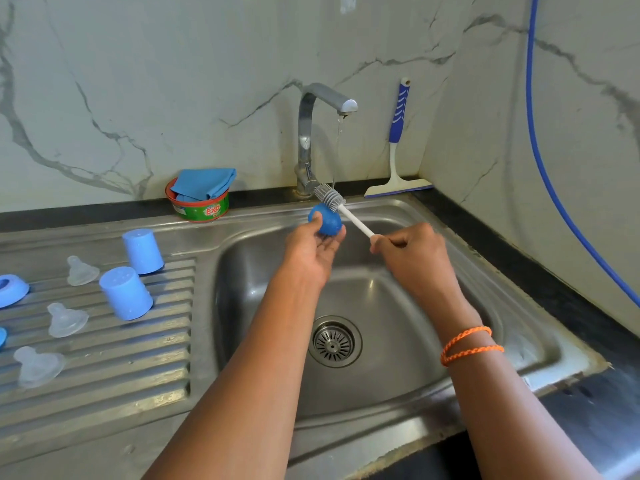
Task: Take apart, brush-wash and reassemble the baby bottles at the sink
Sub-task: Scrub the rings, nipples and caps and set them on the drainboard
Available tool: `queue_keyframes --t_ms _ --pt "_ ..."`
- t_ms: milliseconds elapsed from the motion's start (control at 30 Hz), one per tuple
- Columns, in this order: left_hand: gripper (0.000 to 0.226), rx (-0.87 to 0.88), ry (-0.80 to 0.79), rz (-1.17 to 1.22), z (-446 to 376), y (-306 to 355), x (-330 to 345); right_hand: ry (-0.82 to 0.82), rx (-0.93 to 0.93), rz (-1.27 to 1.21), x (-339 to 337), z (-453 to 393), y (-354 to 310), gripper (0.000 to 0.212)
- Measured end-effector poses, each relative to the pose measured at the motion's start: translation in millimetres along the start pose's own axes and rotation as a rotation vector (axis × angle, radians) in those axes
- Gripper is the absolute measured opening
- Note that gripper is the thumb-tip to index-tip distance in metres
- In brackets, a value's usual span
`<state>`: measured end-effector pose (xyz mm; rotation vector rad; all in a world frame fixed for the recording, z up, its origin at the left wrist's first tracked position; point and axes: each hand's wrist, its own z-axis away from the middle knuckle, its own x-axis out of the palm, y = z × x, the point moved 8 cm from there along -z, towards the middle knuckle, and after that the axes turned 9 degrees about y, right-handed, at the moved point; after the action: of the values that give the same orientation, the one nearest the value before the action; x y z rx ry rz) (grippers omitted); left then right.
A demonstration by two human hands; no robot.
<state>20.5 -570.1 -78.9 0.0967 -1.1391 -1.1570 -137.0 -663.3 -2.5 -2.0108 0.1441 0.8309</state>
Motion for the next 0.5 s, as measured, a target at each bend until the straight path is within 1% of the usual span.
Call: queue_keyframes --t_ms 100,167,233,367,433,500 --pt "0.037 0.056 0.068 0.160 -6.7 14.8 -9.3 -0.129 0.055 -0.025 -2.2 0.3 9.7 0.027" --pt "0.035 0.088 0.103 0.204 -10.3 22.5 -15.8 -0.171 0.065 -0.028 -4.2 1.1 13.2 0.028" --pt "0.029 0.092 0.066 0.185 -10.0 24.2 -13.2 -0.151 0.053 -0.030 -2.9 1.4 11.1 0.028" --pt "0.022 0.015 -0.091 0.023 4.6 5.8 8.9 -0.001 0.018 -0.036 3.0 -0.9 1.5 0.036" --pt "0.021 -0.028 -0.111 0.039 10.1 -0.6 12.6 0.012 0.002 -0.033 5.5 -1.5 -0.4 0.039" --pt "0.019 -0.070 -0.084 0.112 9.5 0.5 8.7 -0.025 0.003 -0.030 5.6 0.1 -0.5 0.036"
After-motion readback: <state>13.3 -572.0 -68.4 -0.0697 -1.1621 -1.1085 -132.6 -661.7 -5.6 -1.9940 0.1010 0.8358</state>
